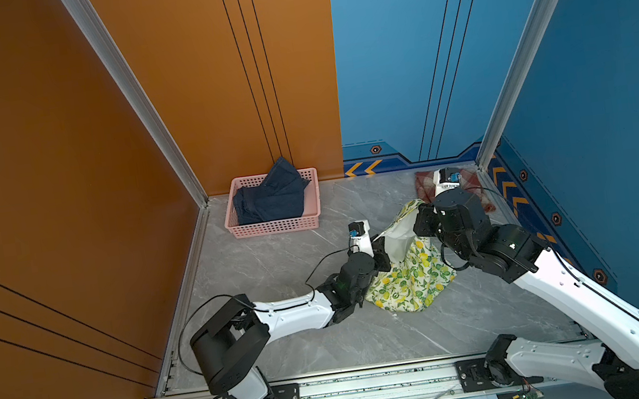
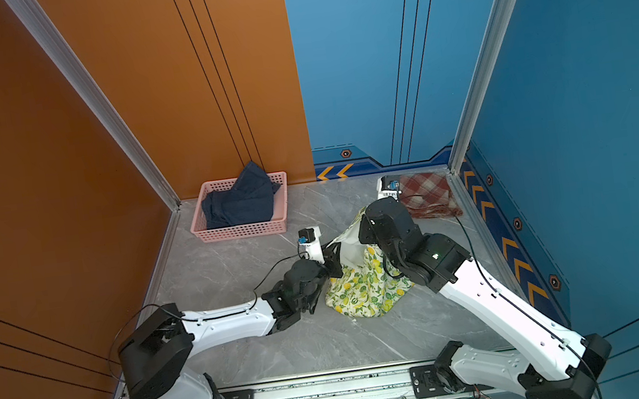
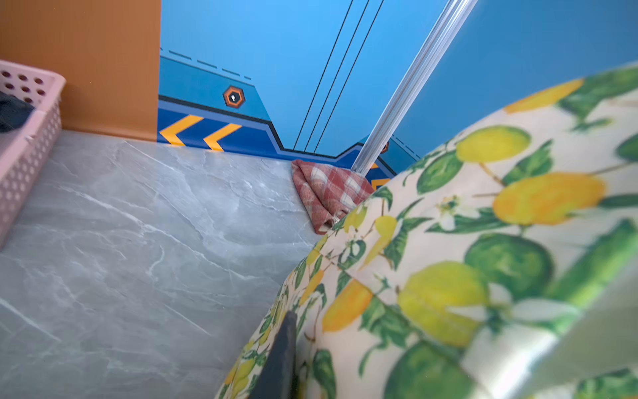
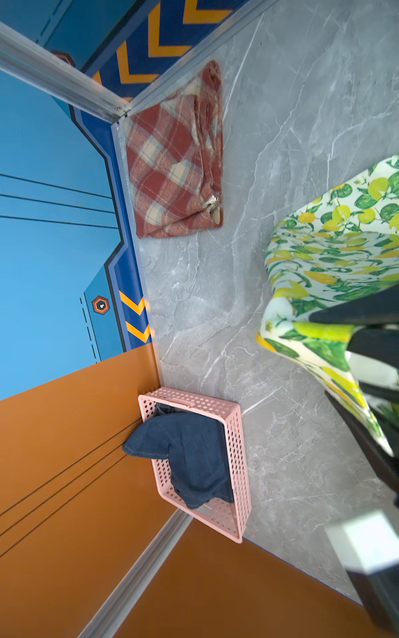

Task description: Fold and stack the skirts

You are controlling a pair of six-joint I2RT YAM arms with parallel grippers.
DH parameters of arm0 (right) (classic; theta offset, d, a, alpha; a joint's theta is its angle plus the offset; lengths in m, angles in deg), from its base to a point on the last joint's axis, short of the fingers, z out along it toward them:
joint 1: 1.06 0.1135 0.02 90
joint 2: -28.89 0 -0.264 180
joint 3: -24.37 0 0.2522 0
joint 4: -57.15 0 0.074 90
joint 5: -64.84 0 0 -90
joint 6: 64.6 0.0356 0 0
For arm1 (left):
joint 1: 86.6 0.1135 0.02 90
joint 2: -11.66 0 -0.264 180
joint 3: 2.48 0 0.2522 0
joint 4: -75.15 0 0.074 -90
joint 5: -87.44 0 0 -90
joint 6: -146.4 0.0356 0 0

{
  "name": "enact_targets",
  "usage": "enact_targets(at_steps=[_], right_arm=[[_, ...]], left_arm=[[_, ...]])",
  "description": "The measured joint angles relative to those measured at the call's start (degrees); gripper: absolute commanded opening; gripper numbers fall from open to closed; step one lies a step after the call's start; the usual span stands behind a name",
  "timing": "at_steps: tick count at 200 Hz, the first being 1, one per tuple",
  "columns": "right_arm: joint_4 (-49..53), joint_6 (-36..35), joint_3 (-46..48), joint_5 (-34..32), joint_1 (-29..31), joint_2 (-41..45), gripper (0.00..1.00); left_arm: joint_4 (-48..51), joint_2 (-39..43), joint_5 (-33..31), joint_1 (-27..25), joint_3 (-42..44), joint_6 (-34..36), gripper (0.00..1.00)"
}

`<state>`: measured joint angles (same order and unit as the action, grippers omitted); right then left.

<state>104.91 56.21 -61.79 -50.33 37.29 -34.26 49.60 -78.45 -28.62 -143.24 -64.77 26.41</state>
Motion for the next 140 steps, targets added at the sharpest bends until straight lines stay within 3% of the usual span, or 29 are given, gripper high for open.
enact_targets(at_steps=[74, 98, 140], right_arm=[[1.53, -4.83, -0.09, 2.6, -0.33, 0.0, 0.0], [1.66, -6.01, -0.17, 2.78, -0.2, -0.15, 0.0], [1.81, -7.74, -0.33, 2.91, -0.11, -1.03, 0.0]], left_arm=[[11.26, 8.72, 6.97, 5.81, 2.86, -0.33, 0.19], [14.34, 10.67, 9.62, 7.04, 3.43, -1.42, 0.0], [20.87, 14.45, 13.35, 7.63, 2.93, -0.63, 0.0]])
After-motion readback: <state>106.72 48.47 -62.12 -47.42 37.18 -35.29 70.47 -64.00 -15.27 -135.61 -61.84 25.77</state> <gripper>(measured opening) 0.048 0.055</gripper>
